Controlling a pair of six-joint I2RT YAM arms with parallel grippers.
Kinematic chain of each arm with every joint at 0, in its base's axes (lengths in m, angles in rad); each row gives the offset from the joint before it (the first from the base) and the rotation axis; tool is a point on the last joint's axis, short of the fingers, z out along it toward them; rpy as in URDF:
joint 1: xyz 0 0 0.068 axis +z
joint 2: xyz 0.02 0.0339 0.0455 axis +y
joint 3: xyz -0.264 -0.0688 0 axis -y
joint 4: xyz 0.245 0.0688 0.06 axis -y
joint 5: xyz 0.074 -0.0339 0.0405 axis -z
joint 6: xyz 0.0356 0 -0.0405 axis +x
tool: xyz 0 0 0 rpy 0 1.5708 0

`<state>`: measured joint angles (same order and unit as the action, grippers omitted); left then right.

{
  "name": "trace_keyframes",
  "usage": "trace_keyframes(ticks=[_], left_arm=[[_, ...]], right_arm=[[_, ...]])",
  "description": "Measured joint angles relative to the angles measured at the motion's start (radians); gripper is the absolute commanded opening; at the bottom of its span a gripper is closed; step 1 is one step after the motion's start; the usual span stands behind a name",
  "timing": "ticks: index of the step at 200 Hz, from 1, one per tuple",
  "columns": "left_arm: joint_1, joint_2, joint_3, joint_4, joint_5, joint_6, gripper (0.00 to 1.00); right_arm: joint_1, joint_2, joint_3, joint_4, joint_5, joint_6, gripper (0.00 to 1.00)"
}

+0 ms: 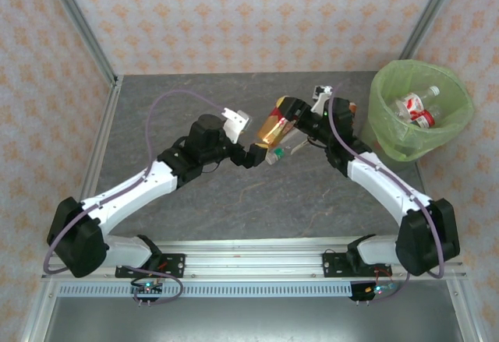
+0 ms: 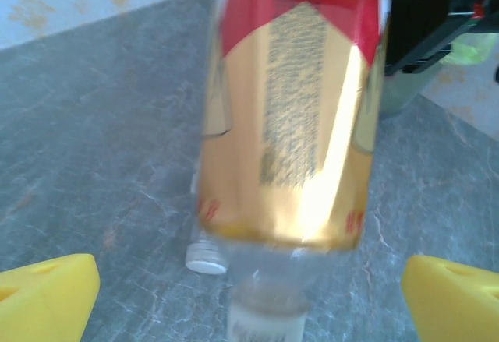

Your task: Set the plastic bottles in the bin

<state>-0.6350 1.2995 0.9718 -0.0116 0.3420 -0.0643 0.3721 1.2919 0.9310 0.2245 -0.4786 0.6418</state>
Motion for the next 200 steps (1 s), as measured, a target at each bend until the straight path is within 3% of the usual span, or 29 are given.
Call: trace_keyframes(ticks=[85,158,200], left_arm=[[0.003,-0.102,-0.127,0.1,-0.272,-0.086,1.0],[0.007,-0.107,-0.136,0.107,-0.307,-0.104,1.0],[0.007,-0.106,-0.136,0.106,-0.307,-0.104,1.0]], right_arm=[[-0.097,-0.163,0.047,-0.097,0.195,-0.172,0.26],[-0.146,-0.218,0.062,-0.013,0.442,-0.32,0.26],[-0.282,-0.23,0.087,0.06,0.522,-0.354,0.26]])
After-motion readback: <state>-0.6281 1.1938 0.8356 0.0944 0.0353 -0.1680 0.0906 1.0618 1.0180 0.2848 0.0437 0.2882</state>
